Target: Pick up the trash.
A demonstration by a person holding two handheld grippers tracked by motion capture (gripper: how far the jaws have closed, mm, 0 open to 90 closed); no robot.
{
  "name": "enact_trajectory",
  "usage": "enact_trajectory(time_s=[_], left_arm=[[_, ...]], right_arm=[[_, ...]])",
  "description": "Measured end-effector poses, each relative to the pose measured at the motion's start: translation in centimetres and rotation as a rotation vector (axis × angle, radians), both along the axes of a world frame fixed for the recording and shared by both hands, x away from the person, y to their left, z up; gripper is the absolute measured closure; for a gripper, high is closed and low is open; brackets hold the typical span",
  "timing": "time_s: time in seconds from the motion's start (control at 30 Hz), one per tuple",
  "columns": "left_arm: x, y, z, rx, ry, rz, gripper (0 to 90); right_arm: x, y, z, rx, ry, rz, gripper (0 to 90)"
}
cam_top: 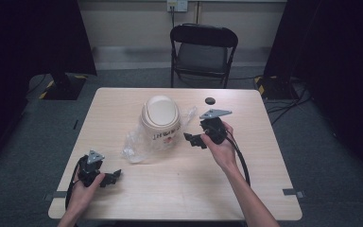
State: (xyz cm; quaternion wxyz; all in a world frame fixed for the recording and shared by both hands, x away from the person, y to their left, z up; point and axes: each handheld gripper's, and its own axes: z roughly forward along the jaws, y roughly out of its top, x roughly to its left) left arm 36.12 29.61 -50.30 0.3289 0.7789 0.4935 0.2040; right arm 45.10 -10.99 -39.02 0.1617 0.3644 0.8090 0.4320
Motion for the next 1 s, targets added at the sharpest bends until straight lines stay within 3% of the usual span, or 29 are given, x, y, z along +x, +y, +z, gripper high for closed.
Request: enact_trajectory(time_s=[0.27, 0.4, 0.7, 0.83, 1.0], left_arm=[[0.0, 0.0, 0.0, 0.0, 0.0, 0.0, 0.0], [0.0, 0.0, 0.0, 0.0, 0.0, 0.0, 0.0], [0.0, 0.0, 0.0, 0.0, 0.0, 0.0, 0.0], [0.0, 0.0, 0.0, 0.0, 0.0, 0.0, 0.0], [0.0, 0.0, 0.0, 0.0, 0.0, 0.0, 0.0]], right_arm=[[1.9, 2.5, 1.1, 0.011, -0.021, 0.012, 14.8], [3.5, 3.6, 1.3, 0.037, -0.001, 0.022, 15.0], [5.3, 5.0, 1.6, 0.03, 0.004, 0.027, 14.5], [5.9, 5.5, 1.2, 0.005, 0.01, 0.015, 14.6], [6.4, 5.9, 0.4, 0.012, 0.032, 0.018, 13.8]])
